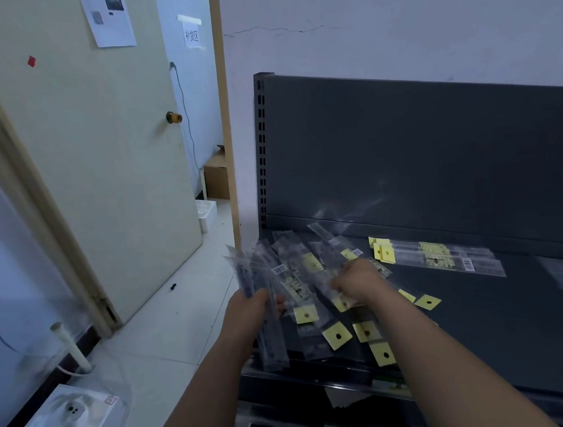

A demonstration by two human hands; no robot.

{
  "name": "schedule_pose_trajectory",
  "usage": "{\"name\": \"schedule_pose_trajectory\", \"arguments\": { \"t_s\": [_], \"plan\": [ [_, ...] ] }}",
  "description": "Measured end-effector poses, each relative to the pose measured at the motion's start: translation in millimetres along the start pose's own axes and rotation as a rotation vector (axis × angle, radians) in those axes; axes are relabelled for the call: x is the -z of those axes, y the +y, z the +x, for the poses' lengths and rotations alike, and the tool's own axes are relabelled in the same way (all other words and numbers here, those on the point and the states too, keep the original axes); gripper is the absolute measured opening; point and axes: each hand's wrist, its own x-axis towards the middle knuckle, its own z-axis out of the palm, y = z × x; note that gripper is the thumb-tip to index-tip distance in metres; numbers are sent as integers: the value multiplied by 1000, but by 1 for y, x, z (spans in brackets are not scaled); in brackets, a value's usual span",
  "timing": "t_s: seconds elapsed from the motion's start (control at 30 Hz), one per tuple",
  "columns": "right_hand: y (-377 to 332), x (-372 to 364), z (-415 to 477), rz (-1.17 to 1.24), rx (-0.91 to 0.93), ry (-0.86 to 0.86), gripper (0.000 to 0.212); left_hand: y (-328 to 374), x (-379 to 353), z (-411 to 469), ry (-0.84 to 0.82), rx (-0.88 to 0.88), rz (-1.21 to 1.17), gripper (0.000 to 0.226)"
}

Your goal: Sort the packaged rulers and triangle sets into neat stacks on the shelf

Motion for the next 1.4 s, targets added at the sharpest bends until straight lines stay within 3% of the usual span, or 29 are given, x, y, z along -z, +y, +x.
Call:
{"name": "schedule_pose_trajectory", "arguments": {
  "t_s": [0.07,0.17,0.4,0.53,0.67,0.77,0.93,1.07,1.23,1.33,1.4],
  "plan": [
    [7,13,-4,265,21,-26,6,1,1,0,-9,12,-46,27],
    [13,39,-15,686,12,-118,20,6,0,0,-13,42,-124,29],
    [30,77,-32,619,53,-201,22,11,-5,-2,-36,103,-278,17],
    [40,83,-32,375,4,-209,24,12,-5,-1,-49,127,-255,16],
    [44,81,-33,386,51,-40,21,14,-9,-3,-81,118,-205,13],
    [43,86,-34,546,176,77,18,18,-10,-6,-72,79,-203,13],
    [39,106,-36,734,269,-38,14,31,-6,-6,-65,31,-182,28],
    [32,108,-39,637,291,-229,13,42,-10,-15,-214,13,-159,32],
    [-1,65,-45,622,308,-241,14,37,-29,-33,-438,-4,28,34],
    [-11,38,-45,701,317,-227,14,33,-30,-37,-402,-42,55,25],
    [-4,27,-43,488,323,-154,17,33,-23,-37,-284,-7,-7,16]
  ]
}}
